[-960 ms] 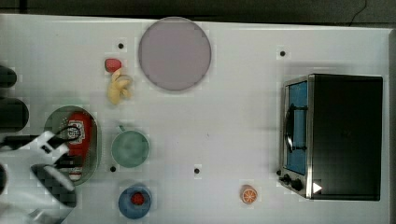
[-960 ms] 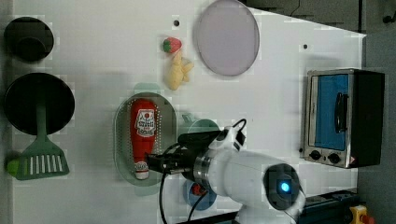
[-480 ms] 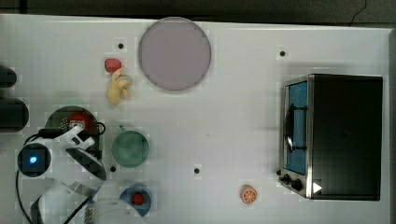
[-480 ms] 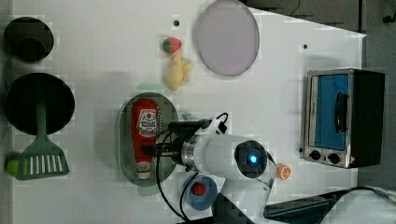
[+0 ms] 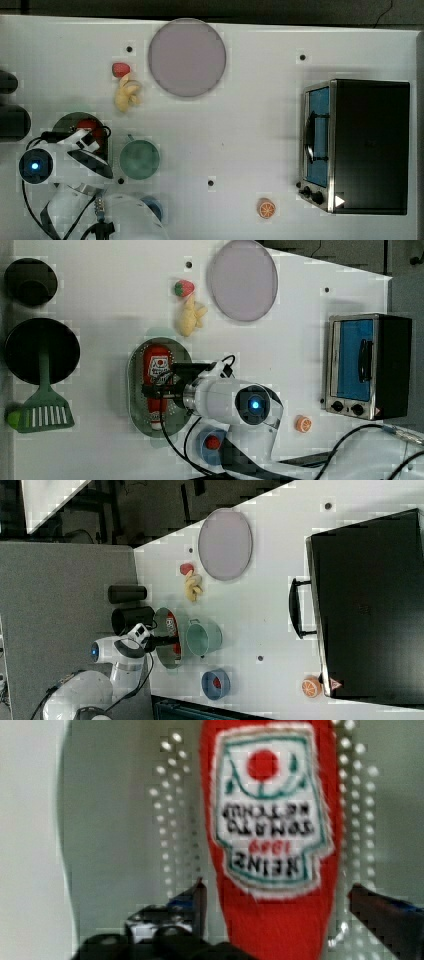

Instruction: Pick ketchup from strainer and place it on the table

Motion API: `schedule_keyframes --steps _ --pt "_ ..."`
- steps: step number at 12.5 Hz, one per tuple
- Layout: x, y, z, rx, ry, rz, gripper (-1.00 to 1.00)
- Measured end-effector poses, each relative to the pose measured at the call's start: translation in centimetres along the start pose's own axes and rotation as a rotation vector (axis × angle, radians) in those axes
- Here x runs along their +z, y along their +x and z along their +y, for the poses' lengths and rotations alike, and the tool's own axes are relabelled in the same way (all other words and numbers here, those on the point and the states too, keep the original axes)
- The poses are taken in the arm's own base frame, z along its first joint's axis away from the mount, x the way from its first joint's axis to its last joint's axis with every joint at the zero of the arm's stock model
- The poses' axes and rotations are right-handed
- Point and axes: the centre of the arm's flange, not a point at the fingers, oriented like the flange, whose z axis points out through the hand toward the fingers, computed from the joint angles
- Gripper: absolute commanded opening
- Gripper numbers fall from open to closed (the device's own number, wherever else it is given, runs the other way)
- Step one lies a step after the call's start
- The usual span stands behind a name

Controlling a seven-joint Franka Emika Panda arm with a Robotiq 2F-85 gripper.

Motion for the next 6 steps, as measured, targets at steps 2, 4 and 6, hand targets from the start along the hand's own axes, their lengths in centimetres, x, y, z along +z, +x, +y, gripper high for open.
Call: schedule_keyframes --steps 2,4,6 --pt "0.59 0.37 -0.24 0.003 -0.008 0.006 0.13" --pt "0.45 0.18 -0.53 0.001 -0.014 0.007 0.13" --pt "-0.07 -0.32 -0.54 0.015 -0.023 -0.005 0.13"
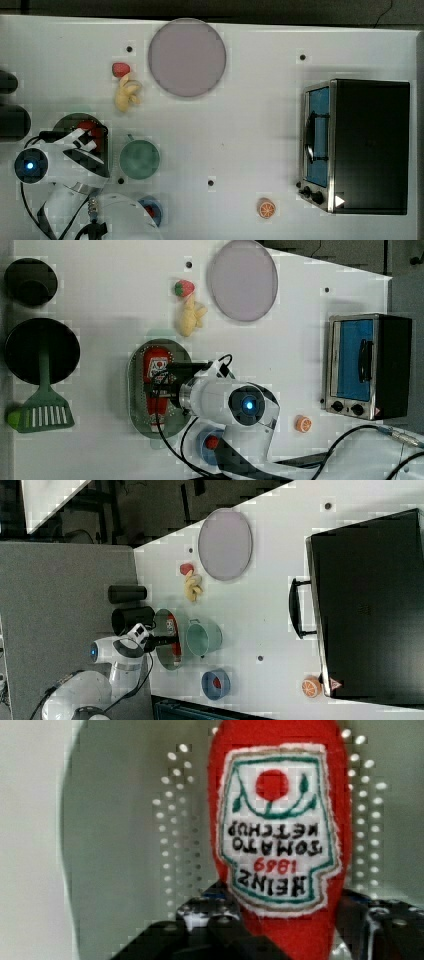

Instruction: Pick ketchup from strainer and place it on the table

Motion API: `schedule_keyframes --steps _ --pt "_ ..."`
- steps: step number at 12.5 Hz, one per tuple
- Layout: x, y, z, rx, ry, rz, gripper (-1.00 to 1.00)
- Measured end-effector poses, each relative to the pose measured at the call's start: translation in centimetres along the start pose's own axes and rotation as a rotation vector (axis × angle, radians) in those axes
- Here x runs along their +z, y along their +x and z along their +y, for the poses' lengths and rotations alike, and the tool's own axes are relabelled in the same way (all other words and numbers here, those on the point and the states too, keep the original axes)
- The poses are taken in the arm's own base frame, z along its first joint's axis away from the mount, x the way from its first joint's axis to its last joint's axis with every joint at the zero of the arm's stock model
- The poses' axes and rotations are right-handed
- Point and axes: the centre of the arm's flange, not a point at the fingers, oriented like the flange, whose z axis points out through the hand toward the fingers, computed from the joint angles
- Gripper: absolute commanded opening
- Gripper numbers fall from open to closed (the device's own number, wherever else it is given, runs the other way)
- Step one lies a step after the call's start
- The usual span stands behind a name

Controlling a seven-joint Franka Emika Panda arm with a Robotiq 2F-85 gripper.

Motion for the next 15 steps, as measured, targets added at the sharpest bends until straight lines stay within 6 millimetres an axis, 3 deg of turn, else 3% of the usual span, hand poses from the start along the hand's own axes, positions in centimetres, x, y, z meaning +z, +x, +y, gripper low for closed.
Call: schedule_keyframes --steps 3,6,10,13,15 --pt "-3.6 -0.9 -0.8 0.084 -0.001 -0.040 0.13" --pt "-11.0 -1.2 -2.1 0.173 -0.002 -0.054 0.13" --pt "-20.0 -0.5 -3.4 0.083 -0.032 -0.059 0.13" --pt "-23.3 0.4 -0.5 0.017 -0.134 -0.110 0.13" --pt "-25.1 2.9 2.6 0.016 -0.141 -0.097 0.13"
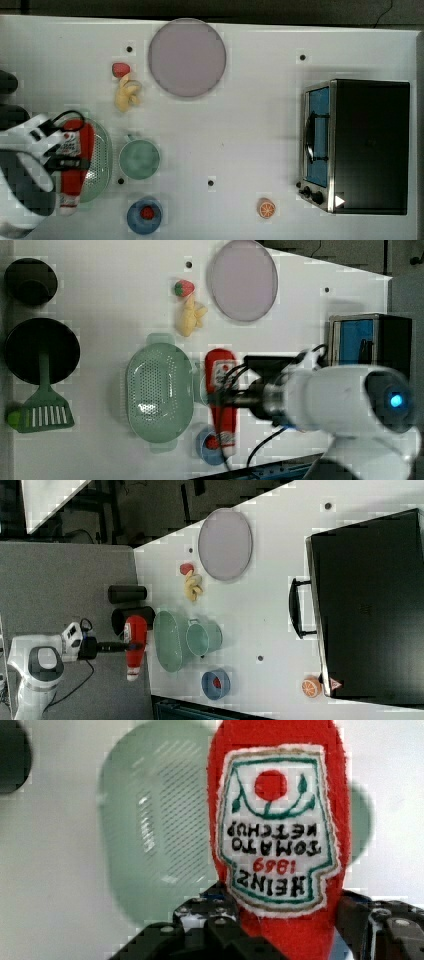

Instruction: Pick ketchup from strainer and place it on the table

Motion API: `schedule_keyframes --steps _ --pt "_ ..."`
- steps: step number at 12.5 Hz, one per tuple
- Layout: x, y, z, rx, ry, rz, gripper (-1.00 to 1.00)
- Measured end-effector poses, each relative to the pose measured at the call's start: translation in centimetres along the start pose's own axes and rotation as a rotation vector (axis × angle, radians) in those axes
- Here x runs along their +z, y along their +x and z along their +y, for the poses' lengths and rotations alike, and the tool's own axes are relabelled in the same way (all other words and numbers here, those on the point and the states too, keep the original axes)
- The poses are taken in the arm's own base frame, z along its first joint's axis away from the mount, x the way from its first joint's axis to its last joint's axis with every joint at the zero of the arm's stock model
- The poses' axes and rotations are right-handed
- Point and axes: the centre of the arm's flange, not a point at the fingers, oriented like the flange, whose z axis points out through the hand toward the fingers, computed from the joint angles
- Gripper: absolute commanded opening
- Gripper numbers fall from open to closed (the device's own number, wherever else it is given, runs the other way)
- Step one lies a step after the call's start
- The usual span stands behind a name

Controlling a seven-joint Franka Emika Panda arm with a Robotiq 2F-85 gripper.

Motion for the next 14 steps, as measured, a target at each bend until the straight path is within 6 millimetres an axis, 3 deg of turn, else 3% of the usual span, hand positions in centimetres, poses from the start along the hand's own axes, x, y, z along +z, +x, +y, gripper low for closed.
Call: schedule_keyframes --steps 3,6,10,14 --pt "-3.4 5.5 6.8 0.031 0.032 0.063 0.13" --pt "-5.1 10.0 16.3 0.063 0.030 0.096 0.13" --pt "-4.1 13.2 29.2 0.125 0.018 0.078 0.13" --pt "-0.1 13.2 38.0 0.237 0.015 0.045 0.13"
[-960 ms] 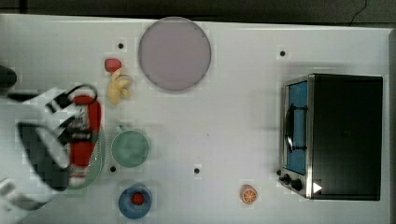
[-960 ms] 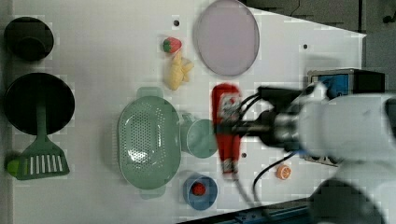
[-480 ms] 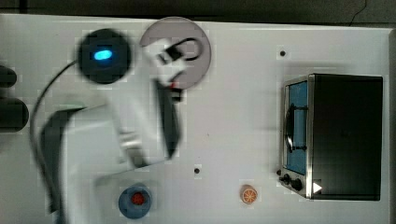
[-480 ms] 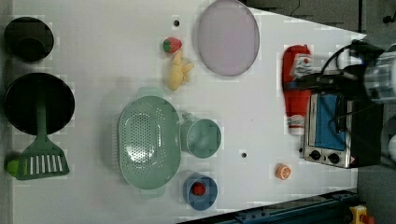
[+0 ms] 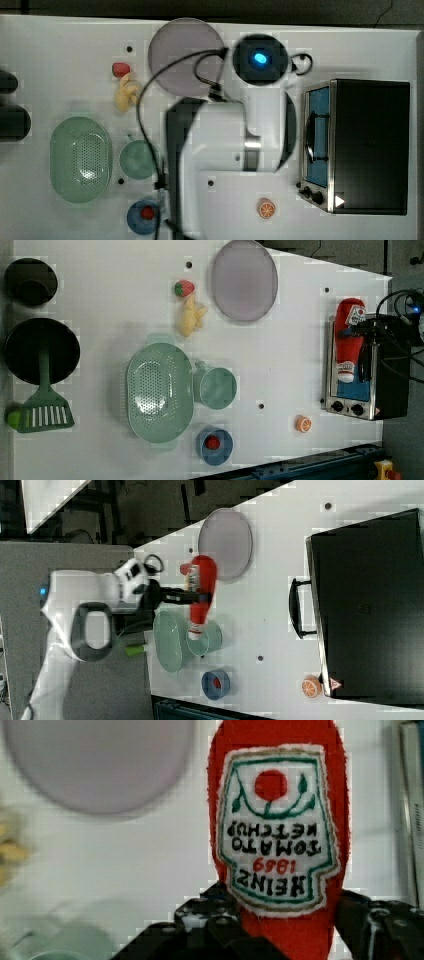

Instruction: Pick ketchup from strainer and place it on the table

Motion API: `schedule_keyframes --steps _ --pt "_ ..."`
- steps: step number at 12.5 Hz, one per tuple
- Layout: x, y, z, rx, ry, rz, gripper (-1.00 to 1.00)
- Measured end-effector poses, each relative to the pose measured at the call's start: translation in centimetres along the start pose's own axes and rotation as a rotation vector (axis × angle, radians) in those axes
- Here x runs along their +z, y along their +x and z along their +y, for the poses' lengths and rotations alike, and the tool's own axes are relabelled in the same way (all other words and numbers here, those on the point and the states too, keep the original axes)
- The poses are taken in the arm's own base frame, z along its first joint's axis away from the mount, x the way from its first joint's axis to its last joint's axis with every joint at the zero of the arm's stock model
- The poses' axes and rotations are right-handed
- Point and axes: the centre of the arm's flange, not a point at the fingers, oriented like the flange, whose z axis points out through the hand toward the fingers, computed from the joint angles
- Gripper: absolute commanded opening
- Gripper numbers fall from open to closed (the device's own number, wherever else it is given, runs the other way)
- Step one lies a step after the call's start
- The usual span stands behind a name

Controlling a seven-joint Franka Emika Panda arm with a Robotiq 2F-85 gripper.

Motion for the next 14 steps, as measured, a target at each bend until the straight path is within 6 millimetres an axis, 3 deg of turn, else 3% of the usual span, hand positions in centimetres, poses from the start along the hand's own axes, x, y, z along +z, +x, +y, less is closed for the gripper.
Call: schedule_keyframes --steps 2,4,9,14 --pt "3.6 -0.4 2.6 0.042 0.009 -0.002 0.13" --pt "7.2 -1.2 3.3 0.042 0.025 0.030 0.13" --pt "15.3 -3.5 0.5 -0.007 0.078 0.039 0.13" --pt "24.5 -5.1 -1.1 -0.022 0.128 -0.123 0.19"
